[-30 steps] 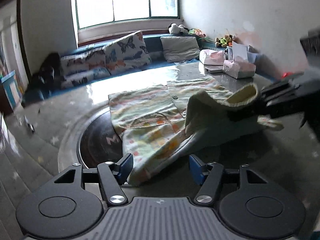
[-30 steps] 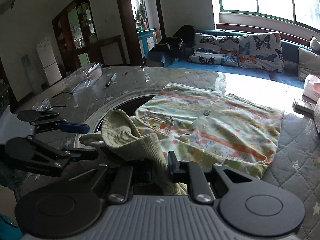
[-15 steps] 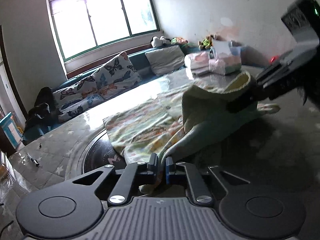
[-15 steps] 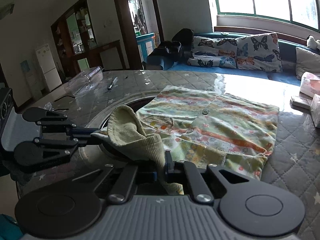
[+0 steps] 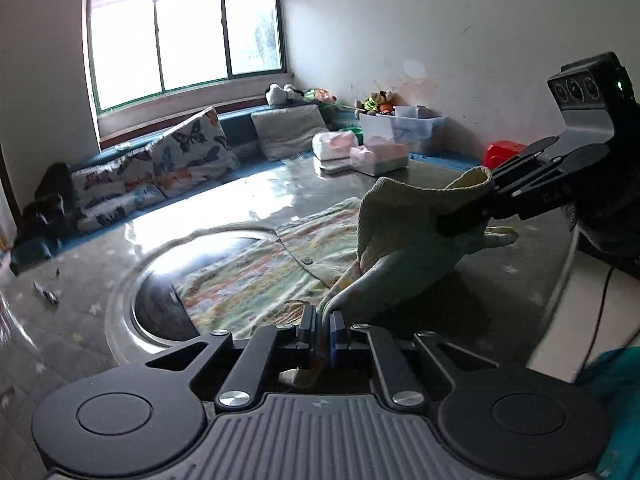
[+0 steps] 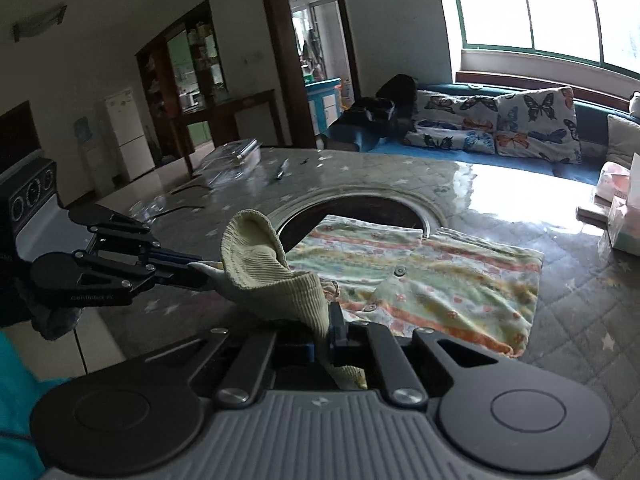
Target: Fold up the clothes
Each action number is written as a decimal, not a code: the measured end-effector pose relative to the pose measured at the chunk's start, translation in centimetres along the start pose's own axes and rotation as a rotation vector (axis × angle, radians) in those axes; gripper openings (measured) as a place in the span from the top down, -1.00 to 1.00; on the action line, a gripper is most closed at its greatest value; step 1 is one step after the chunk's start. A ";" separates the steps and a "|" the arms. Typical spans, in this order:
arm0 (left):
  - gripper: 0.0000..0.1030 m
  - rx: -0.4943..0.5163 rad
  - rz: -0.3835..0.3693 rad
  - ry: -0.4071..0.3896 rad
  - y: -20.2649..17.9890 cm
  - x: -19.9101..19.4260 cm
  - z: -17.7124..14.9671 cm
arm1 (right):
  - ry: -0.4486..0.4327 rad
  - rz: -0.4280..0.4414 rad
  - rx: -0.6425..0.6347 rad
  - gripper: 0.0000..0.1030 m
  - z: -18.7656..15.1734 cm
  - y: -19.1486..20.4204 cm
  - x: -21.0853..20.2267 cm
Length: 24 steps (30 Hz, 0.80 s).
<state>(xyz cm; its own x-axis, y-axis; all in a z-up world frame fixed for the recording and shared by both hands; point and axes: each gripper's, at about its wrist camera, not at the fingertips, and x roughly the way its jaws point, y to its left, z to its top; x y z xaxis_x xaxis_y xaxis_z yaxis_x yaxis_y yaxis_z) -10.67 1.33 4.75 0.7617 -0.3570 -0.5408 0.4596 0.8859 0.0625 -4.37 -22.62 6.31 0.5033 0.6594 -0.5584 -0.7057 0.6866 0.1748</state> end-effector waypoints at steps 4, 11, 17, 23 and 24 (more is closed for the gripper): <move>0.86 -0.013 0.006 0.005 0.1 0.3 0.4 | 0.008 -0.002 -0.009 0.90 0.5 0.1 0.0; 0.86 -0.101 0.025 -0.007 3.6 3.4 3.3 | 0.001 -0.026 -0.037 0.90 4.8 -2.0 2.8; 0.86 -0.153 0.063 0.017 8.1 8.7 6.2 | 0.018 -0.064 -0.056 0.92 9.3 -5.6 8.4; 0.86 -0.232 0.109 0.103 12.4 14.7 7.1 | 0.055 -0.103 -0.035 0.92 12.0 -9.3 15.3; 0.86 -0.247 0.122 0.118 13.0 15.6 6.9 | 0.057 -0.109 -0.012 0.92 11.7 -9.9 16.3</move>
<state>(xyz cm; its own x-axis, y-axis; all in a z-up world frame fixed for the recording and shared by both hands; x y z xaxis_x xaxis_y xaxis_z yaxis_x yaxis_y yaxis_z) 10.36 5.24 2.86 0.7392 -0.2197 -0.6367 0.2321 0.9705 -0.0654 16.65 -15.14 4.98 0.5479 0.5626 -0.6191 -0.6547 0.7491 0.1012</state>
